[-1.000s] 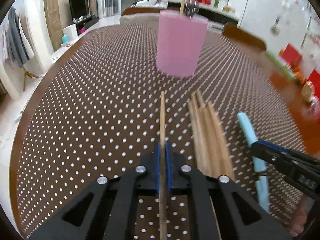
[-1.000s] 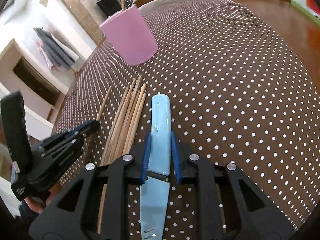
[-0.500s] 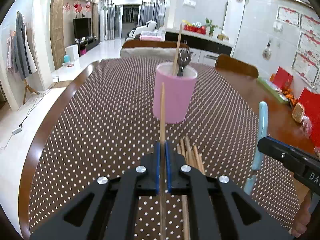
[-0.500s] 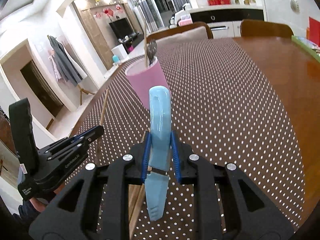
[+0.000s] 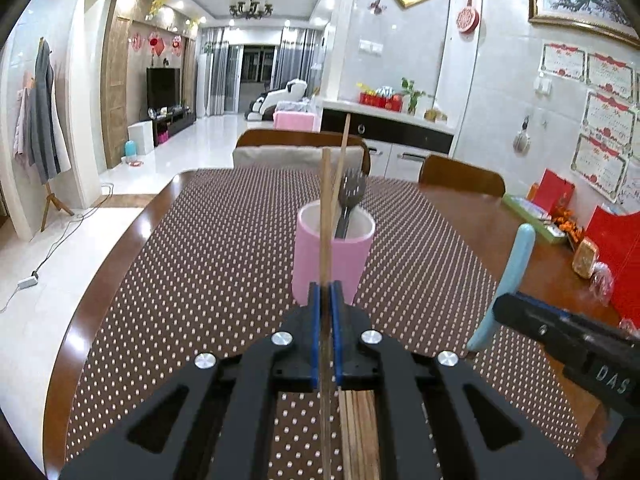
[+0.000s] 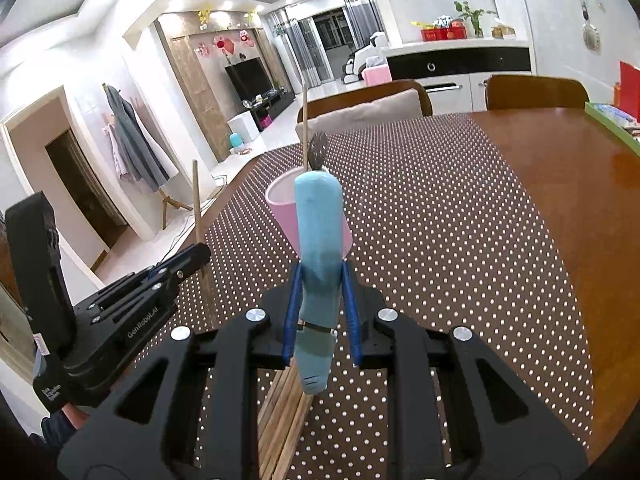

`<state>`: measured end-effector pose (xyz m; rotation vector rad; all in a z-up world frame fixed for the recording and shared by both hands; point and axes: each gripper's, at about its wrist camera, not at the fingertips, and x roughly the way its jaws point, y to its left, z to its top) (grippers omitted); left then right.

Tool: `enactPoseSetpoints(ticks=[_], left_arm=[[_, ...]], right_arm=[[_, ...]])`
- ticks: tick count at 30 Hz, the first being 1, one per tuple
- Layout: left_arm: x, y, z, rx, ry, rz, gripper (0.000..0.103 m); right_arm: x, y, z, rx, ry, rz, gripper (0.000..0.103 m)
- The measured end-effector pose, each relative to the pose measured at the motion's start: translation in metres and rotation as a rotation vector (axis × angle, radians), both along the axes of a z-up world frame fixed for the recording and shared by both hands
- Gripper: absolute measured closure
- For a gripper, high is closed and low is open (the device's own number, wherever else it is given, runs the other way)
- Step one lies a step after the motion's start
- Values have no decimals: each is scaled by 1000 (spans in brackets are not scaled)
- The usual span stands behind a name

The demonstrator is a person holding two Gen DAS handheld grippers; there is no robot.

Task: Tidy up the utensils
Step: 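Insert the knife and chopstick into the pink cup and open both grippers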

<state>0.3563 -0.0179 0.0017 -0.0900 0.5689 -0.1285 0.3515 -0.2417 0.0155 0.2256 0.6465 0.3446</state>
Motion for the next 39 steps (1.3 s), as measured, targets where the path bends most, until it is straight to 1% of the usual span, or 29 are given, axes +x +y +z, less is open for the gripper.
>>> enactPoseSetpoints(ticks=[2, 8, 14, 17, 24, 26, 28, 30, 33, 35, 39], left_arm=[[1, 0, 4, -3, -29, -1, 97], [13, -3, 32, -19, -111, -3, 97], [38, -1, 64, -39, -190, 1, 97], [50, 4, 80, -70, -215, 13, 97], [65, 7, 107, -59, -275, 21, 97], [69, 7, 113, -60, -282, 20, 97], [70, 3, 120, -44, -303, 17, 97], [70, -1, 123, -22, -331, 25, 97], [75, -6, 123, -3, -343, 26, 97], [79, -8, 117, 3, -331, 24, 97], [98, -10, 90, 26, -241, 21, 97]], right_arm=[[2, 3, 6, -17, -29, 0, 83], [17, 10, 28, -30, -77, 3, 83], [39, 17, 58, -30, -146, 5, 83], [51, 17, 71, -22, -179, -4, 83], [86, 21, 95, -24, -241, -26, 83], [93, 20, 96, -25, -249, -32, 83], [102, 23, 95, -33, -256, -40, 83], [113, 26, 93, -35, -256, -47, 83], [128, 33, 86, -41, -238, -40, 83], [133, 37, 76, -52, -216, -40, 83], [146, 41, 53, -55, -143, -24, 83]])
